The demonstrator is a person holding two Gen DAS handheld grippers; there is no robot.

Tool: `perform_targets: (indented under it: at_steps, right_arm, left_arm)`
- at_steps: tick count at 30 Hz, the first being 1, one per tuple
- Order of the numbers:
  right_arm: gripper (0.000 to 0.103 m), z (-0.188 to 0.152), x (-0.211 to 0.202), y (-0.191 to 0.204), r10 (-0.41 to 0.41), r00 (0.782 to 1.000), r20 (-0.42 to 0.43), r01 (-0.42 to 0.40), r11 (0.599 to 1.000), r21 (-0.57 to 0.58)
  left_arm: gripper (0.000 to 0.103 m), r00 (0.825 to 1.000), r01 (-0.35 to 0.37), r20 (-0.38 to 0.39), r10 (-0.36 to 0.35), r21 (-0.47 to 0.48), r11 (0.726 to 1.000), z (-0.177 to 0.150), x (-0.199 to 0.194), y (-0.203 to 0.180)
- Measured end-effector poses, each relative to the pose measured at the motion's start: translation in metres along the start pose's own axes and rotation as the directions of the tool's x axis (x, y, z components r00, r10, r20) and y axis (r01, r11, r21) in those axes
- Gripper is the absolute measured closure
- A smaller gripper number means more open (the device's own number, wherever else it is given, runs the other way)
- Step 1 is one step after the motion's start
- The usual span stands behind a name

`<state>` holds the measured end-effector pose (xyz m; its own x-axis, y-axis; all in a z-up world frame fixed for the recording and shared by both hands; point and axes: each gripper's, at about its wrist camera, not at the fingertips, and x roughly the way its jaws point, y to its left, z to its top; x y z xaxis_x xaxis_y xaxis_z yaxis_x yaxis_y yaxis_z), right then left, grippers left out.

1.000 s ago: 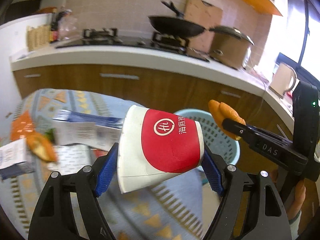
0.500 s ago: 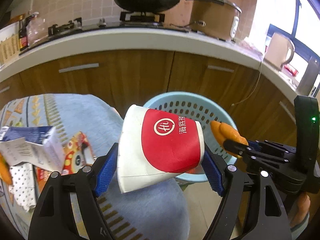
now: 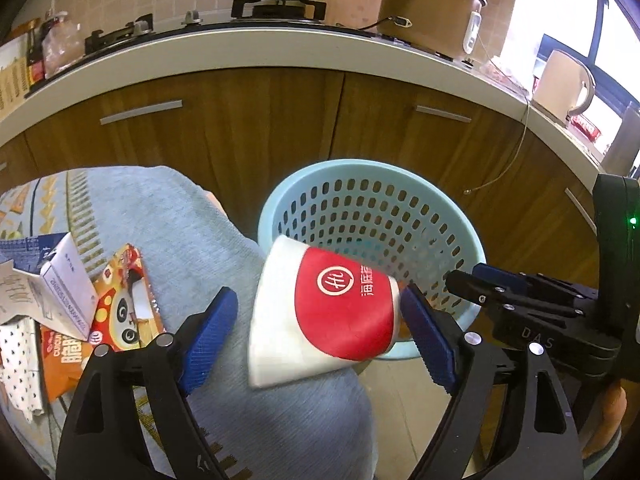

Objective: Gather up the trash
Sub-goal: 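Carry the cup and peel over the blue basket and release both, then grasp the white milk carton with the left tool while the right tool grasps the blue carton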

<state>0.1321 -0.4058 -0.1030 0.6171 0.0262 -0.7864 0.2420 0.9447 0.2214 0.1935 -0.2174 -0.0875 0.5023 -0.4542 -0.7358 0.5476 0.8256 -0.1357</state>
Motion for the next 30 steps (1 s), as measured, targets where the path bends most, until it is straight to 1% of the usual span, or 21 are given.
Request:
perform_targets:
  at_steps: [6,13,18,21,24,27,28,30]
  right_arm:
    - [0.059,0.002,-0.008,0.002,0.003,1.000,0.020,-0.003,1.000,-0.003]
    - [0.059,0.003,-0.018,0.000,0.005,0.999,0.041,-0.005,1.000,0.002]
    - [0.059,0.005,-0.023,0.008,0.024,0.998,0.063,-0.023,1.000,-0.014]
    - [0.059,0.007,-0.031,0.023,0.055,0.995,0.088,-0.051,0.998,-0.047]
    - [0.059,0.009,-0.040,0.048,0.098,0.988,0.118,-0.087,0.992,-0.097]
    - [0.059,0.009,-0.049,0.081,0.145,0.979,0.143,-0.122,0.979,-0.161]
    - [0.059,0.009,-0.052,0.093,0.165,0.975,0.148,-0.137,0.974,-0.182]
    - [0.059,0.007,-0.055,0.115,0.197,0.969,0.151,-0.162,0.963,-0.217]
  left_arm:
    - [0.021,0.999,0.007,0.044,-0.008,0.006,1.000,0.002,-0.008,-0.002]
    - [0.021,0.999,0.005,0.040,-0.005,-0.013,1.000,0.004,-0.004,0.001]
    - [0.021,0.998,0.002,0.064,0.000,-0.026,1.000,-0.001,-0.018,0.007]
    - [0.021,0.994,-0.024,0.104,0.027,-0.031,0.999,-0.008,-0.040,0.014]
    - [0.021,0.988,-0.051,0.145,0.060,-0.067,0.996,-0.017,-0.067,0.030]
    - [0.021,0.978,-0.077,0.182,0.100,-0.133,0.988,-0.028,-0.096,0.056]
    - [0.021,0.972,-0.098,0.197,0.131,-0.167,0.981,-0.034,-0.110,0.069]
    - [0.021,0.962,-0.136,0.208,0.180,-0.208,0.969,-0.041,-0.124,0.087]
